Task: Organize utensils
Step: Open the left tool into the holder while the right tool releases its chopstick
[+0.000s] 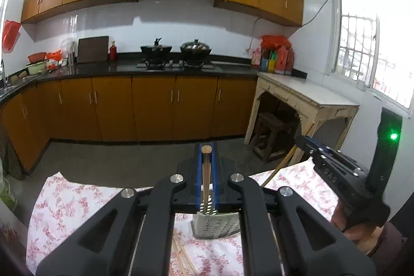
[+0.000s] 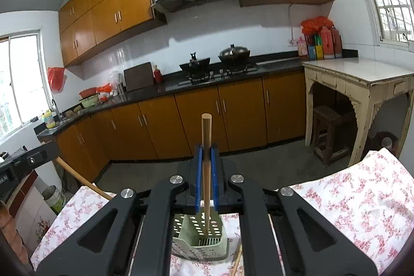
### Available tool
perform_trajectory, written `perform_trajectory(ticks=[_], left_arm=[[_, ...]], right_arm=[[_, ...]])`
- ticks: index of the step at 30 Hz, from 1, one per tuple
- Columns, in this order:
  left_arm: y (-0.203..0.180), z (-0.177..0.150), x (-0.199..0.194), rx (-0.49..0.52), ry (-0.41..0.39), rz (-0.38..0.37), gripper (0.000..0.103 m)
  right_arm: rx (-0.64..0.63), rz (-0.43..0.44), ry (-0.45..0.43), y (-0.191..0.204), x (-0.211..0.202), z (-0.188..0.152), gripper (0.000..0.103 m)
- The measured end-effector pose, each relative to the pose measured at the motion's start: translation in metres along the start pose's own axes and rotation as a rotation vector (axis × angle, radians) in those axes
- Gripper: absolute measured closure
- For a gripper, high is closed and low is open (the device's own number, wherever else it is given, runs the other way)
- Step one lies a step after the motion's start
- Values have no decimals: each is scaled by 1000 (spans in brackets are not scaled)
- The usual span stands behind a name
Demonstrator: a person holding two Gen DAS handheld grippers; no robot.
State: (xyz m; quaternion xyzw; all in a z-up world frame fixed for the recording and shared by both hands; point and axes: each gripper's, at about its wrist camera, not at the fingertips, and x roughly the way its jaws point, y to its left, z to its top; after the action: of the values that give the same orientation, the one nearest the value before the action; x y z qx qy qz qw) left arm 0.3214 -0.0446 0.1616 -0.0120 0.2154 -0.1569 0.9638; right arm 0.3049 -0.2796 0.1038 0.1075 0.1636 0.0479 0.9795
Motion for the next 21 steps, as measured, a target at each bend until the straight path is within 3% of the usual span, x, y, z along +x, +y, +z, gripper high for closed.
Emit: perform_trajectory(ticks=[11, 15, 21], left_arm=[[19, -8, 7, -16, 24, 47, 92], [23, -8, 0, -31, 14, 58, 82], [32, -12, -23, -47, -14, 81, 75]], right_arm=[[-8, -20, 46, -2, 6, -7, 94], [2, -30, 44, -6, 1, -7, 90], [-2, -41, 16, -6, -17, -1, 89]])
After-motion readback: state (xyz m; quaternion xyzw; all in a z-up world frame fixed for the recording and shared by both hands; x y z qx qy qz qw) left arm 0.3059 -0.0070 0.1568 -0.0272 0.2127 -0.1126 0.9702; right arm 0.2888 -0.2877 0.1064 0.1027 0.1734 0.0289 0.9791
